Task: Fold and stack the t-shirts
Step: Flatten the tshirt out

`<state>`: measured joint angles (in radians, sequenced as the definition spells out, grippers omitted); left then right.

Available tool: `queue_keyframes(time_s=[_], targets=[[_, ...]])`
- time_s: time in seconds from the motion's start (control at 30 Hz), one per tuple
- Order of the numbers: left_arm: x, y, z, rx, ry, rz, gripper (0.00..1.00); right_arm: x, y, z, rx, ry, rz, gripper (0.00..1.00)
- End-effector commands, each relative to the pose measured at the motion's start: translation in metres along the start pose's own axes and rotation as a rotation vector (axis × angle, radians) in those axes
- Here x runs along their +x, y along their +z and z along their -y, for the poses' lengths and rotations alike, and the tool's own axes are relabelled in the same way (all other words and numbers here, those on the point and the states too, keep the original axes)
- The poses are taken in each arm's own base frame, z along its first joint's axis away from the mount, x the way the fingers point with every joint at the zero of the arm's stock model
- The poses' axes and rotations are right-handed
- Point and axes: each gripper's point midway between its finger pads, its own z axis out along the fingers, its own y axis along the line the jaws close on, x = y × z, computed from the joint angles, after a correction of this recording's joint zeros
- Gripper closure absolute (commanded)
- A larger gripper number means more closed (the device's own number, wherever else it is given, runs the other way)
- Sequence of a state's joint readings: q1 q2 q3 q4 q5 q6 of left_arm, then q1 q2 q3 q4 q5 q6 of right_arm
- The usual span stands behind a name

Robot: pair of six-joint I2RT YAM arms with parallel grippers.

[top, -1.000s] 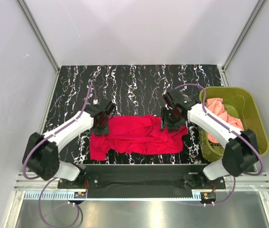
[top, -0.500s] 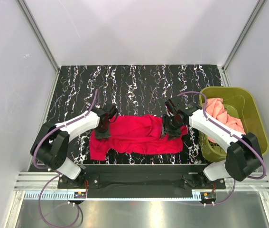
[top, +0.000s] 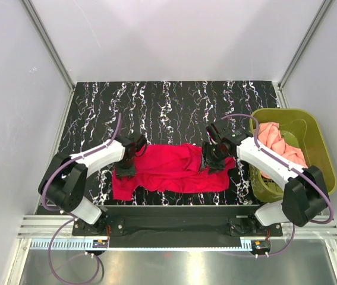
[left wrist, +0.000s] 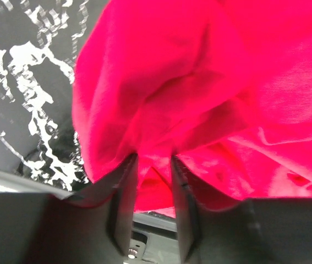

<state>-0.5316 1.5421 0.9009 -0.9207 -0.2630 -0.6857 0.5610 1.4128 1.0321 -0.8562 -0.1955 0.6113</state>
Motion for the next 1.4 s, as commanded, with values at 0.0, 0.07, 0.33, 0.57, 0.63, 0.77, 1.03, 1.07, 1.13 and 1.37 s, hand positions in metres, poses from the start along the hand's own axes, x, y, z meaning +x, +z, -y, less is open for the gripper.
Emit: queue_keyframes(time_s=[0.0, 0.07, 0.33, 0.57, 0.63, 0.77, 1.03, 1.07, 1.13, 1.37], targets=[[-0.001, -0.004, -0.017, -0.075, -0.054, 0.025, 0.62, 0.0, 0.0, -0.006, -0.031, -0.016, 0.01, 0.51], [0.0, -0.004, -0.017, -0.077, -0.062, 0.027, 0.59, 0.001, 0.0, -0.006, -0.033, -0.016, 0.01, 0.51], [0.007, 0.002, -0.015, -0.071, -0.077, 0.0, 0.62, 0.004, 0.002, -0.004, -0.032, -0.014, 0.009, 0.51], [0.004, 0.013, -0.015, -0.104, -0.07, 0.0, 0.67, 0.007, 0.001, -0.002, -0.03, -0.011, 0.004, 0.51], [0.003, 0.014, -0.016, -0.11, -0.07, 0.007, 0.73, 0.008, 0.001, 0.0, -0.028, -0.01, 0.004, 0.51], [0.003, 0.016, -0.017, -0.117, -0.063, 0.01, 0.89, 0.014, 0.001, 0.005, -0.02, -0.002, -0.001, 0.52], [-0.015, -0.024, -0.012, -0.055, -0.074, 0.094, 1.0, 0.02, 0.002, 0.013, 0.004, 0.005, -0.008, 0.52], [-0.022, -0.036, -0.004, -0.02, -0.072, 0.116, 1.0, 0.02, 0.002, 0.014, 0.012, 0.008, -0.009, 0.52], [-0.025, -0.052, 0.002, 0.02, -0.068, 0.129, 1.0, 0.021, 0.002, 0.019, 0.042, 0.009, -0.016, 0.52], [-0.026, -0.095, 0.036, 0.266, -0.049, 0.147, 1.0, 0.014, -0.003, 0.021, 0.086, 0.041, 0.002, 0.52]])
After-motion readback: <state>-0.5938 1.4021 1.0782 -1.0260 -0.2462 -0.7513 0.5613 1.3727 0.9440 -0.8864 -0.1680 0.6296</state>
